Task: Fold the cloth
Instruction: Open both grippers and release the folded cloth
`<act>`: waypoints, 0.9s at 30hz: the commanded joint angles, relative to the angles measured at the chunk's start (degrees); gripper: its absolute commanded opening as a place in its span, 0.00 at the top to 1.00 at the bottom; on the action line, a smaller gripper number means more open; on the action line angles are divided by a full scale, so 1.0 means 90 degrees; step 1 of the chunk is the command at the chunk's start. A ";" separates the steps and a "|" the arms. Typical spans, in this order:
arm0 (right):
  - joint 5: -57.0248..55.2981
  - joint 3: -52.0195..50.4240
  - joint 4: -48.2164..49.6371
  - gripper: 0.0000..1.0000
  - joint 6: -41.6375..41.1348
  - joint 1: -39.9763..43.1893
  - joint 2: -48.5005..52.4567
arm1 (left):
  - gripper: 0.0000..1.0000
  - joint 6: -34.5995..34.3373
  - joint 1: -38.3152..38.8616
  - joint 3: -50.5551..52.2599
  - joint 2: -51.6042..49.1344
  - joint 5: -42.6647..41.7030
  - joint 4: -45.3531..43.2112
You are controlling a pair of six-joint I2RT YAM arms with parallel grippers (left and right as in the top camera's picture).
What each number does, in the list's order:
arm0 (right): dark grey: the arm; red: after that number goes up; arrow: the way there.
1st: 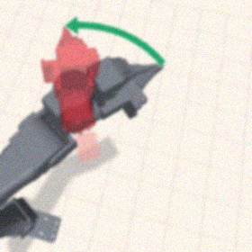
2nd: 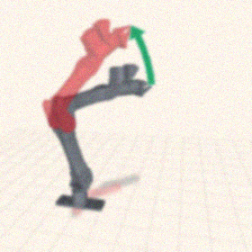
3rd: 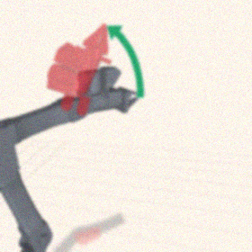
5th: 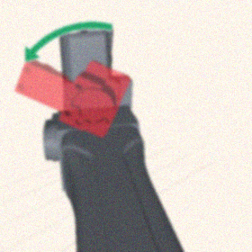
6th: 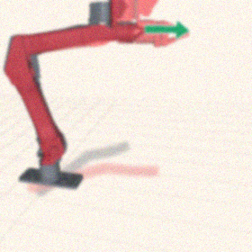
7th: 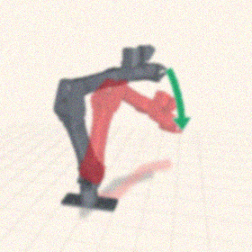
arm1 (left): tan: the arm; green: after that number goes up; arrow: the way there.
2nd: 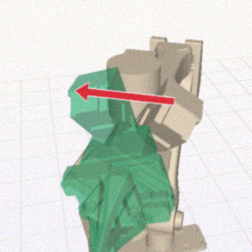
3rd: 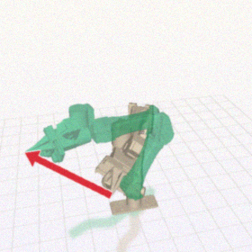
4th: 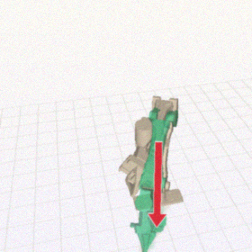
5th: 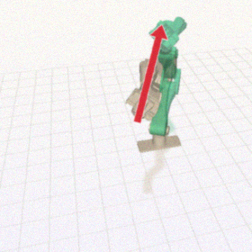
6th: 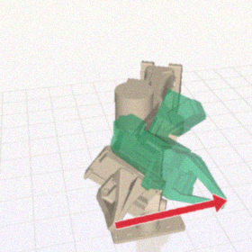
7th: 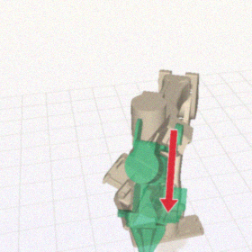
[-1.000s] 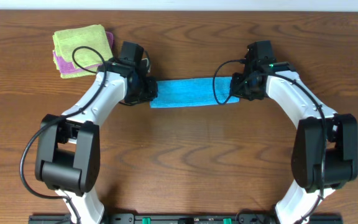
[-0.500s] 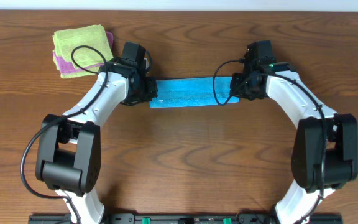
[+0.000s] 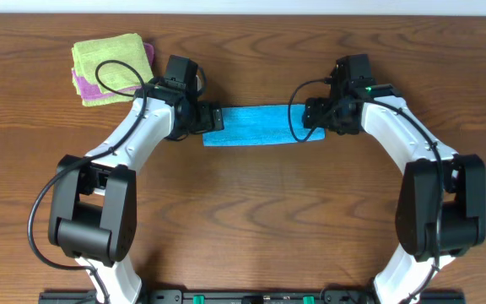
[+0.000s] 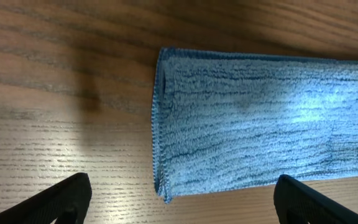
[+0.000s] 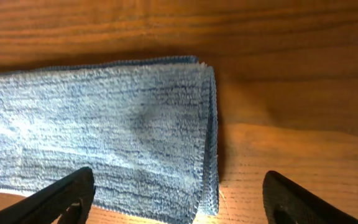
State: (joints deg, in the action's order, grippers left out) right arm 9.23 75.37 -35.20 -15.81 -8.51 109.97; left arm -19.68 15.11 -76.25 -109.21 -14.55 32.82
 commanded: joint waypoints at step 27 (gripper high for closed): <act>-0.0738 0.0187 -0.1807 0.03 0.0384 0.0488 -0.2861 | 0.05 0.1105 -0.0041 -0.0163 0.2863 -0.0117 0.1049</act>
State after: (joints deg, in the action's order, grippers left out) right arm 6.96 76.05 -49.58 -13.54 -3.20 89.36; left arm -12.91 15.00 -76.69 -87.02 -18.83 40.03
